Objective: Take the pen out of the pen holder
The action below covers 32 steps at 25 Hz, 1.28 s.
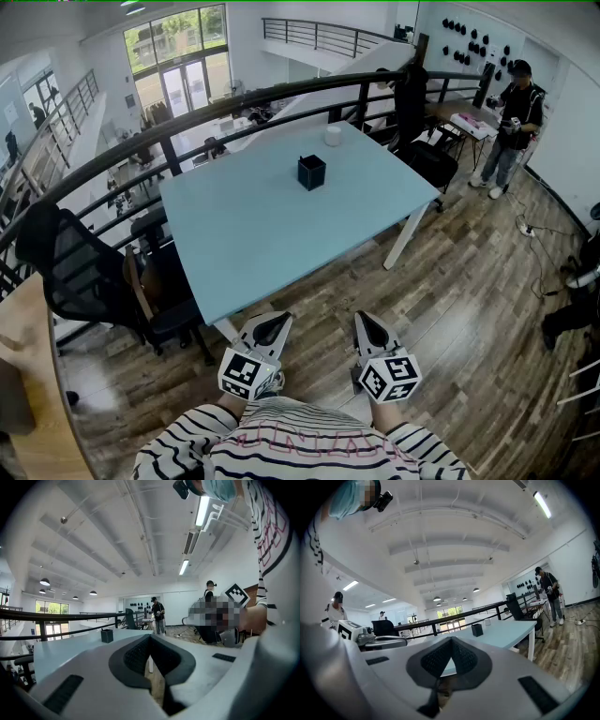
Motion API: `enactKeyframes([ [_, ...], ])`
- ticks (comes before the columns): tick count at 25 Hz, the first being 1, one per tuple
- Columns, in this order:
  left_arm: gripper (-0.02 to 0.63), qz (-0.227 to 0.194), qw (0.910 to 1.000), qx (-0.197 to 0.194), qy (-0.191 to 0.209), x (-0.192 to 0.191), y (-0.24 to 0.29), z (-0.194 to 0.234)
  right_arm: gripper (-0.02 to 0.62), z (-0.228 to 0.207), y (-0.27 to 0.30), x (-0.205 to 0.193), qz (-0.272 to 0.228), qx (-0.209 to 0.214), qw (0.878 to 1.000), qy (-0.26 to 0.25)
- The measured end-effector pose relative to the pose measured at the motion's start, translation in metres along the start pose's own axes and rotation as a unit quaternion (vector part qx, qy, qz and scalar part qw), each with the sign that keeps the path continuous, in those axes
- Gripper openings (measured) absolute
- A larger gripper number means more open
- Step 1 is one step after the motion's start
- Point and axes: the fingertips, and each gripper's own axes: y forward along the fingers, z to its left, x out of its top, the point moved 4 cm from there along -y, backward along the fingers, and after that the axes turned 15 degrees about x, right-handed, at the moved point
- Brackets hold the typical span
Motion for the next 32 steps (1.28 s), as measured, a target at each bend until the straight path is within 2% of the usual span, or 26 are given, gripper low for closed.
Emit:
enactKeyframes([
  [6, 0.025, -0.006, 1.0, 0.004, -0.001, 0.002, -0.004, -0.001, 0.026, 0.004, -0.003, 0.0, 0.001, 0.006, 1.0, -0.003],
  [9, 0.026, -0.009, 0.9999, 0.004, -0.008, 0.001, -0.005, -0.006, 0.028, 0.004, -0.009, 0.001, -0.015, 0.013, 1.0, -0.003],
  [12, 0.028, 0.001, 1.0, 0.004, -0.008, -0.002, -0.002, -0.009, 0.029, 0.001, -0.01, 0.003, -0.034, 0.024, 0.999, 0.005],
  [15, 0.029, 0.013, 0.9999, -0.001, -0.011, -0.006, 0.003, -0.013, 0.033, -0.006, -0.011, 0.003, -0.037, 0.018, 0.999, 0.005],
  [16, 0.035, 0.017, 0.9997, -0.004, -0.014, -0.009, 0.006, -0.014, 0.037, -0.01, -0.011, 0.002, -0.038, 0.015, 0.999, 0.007],
  [17, 0.093, 0.022, 0.9996, -0.007, -0.019, -0.011, 0.01, -0.014, 0.071, -0.014, -0.011, 0.001, -0.038, 0.012, 0.999, 0.011],
  [18, 0.193, 0.027, 0.9993, -0.009, -0.023, -0.013, 0.015, -0.014, 0.161, -0.018, -0.009, -0.001, -0.037, 0.009, 0.999, 0.015],
  [19, 0.215, 0.03, 0.9992, -0.011, -0.025, -0.014, 0.021, -0.013, 0.184, -0.022, -0.007, -0.001, -0.035, 0.008, 0.999, 0.018],
  [24, 0.215, 0.03, 0.9991, -0.019, -0.024, -0.014, 0.063, 0.0, 0.184, -0.049, 0.019, 0.003, -0.028, 0.0, 0.999, 0.02],
  [32, 0.215, 0.029, 0.9984, -0.024, -0.043, -0.014, 0.154, 0.054, 0.184, -0.107, 0.09, 0.021, -0.017, -0.019, 0.999, 0.019],
])
